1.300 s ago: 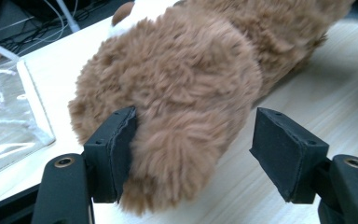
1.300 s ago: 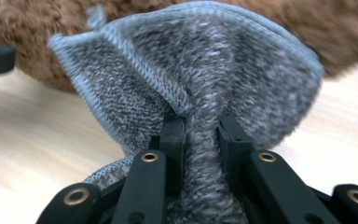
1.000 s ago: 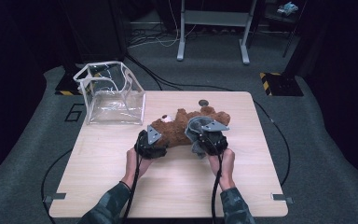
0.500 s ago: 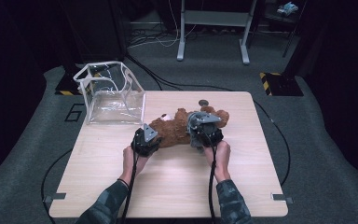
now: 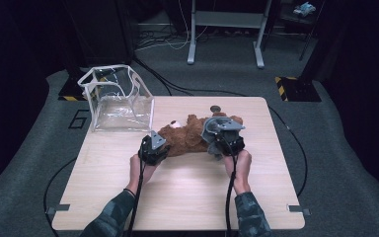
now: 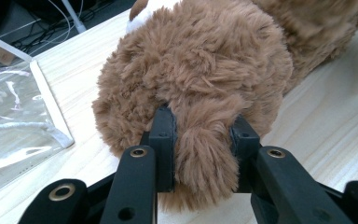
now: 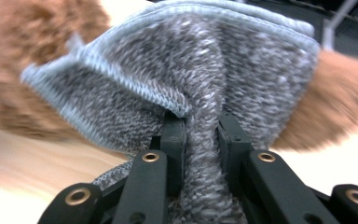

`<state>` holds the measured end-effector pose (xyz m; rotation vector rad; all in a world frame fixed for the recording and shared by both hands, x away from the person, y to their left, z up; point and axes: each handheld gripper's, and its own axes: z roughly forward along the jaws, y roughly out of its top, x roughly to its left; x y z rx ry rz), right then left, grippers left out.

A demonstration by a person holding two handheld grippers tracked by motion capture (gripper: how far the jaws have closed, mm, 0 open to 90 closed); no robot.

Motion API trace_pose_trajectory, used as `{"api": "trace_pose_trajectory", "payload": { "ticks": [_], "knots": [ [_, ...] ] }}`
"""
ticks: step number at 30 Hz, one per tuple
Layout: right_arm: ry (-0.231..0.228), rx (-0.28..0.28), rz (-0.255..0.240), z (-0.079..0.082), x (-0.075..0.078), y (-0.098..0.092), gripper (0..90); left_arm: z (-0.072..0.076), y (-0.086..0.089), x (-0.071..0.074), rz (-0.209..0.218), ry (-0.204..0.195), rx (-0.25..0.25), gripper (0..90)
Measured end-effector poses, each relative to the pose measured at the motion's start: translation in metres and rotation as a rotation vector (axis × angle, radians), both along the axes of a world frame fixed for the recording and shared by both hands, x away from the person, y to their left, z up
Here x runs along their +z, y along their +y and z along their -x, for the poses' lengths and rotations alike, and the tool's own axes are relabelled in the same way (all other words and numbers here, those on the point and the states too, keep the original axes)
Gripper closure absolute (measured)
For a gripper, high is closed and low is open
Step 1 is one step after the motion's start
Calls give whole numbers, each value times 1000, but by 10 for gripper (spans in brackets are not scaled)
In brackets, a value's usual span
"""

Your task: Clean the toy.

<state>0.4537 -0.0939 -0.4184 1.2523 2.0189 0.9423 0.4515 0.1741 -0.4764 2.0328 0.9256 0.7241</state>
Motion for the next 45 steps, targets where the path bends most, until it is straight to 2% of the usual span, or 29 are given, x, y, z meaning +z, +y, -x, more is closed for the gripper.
{"api": "trace_pose_trajectory", "payload": {
  "ticks": [1,5,8,12,17,19,21,24,25,27,30,31,32,34,37,39,42,43,45],
  "knots": [
    [6,28,-9,0,1,10,758,0,0,0,3,2,-2,698],
    [24,99,12,-6,-3,37,758,-1,0,-1,5,9,-10,702],
    [58,86,19,-12,-10,45,759,-2,2,-1,11,18,-19,704],
    [54,45,19,-15,-10,32,761,-2,4,-2,13,21,-30,710],
    [51,-56,23,-16,-3,2,762,-3,5,-2,12,26,-43,715],
    [49,-98,-5,-18,-2,-13,762,-3,6,-2,10,26,-46,715],
    [42,-147,3,-19,-1,-27,762,-3,5,-2,13,22,-44,715],
    [36,-174,-5,-19,0,-39,762,-3,6,-2,16,21,-45,715],
    [31,-210,-22,-18,1,-49,761,-3,6,-2,14,26,-48,715],
    [22,-228,-23,-16,3,-54,761,-3,6,-2,14,28,-49,714],
    [17,-214,-37,-11,6,-54,761,-3,6,-2,14,27,-49,713],
    [-2,-162,-41,-6,8,-47,760,-3,6,-2,16,26,-48,713],
    [-5,-144,-42,-4,8,-42,760,-3,6,-2,16,28,-50,713],
    [3,-61,-52,-1,7,-26,759,-3,6,-2,15,27,-50,713],
    [28,33,-28,-2,-1,2,758,-3,6,-2,15,30,-51,714],
    [47,44,-16,-6,-7,15,759,-3,6,-2,12,27,-53,714],
    [50,29,-2,-12,-10,15,759,-3,7,-2,19,30,-54,714],
    [56,-7,-23,-16,-9,4,760,-4,7,-2,19,27,-55,715],
    [55,-46,-31,-18,-8,-8,760,-4,7,-3,20,26,-56,715]
  ]
}}
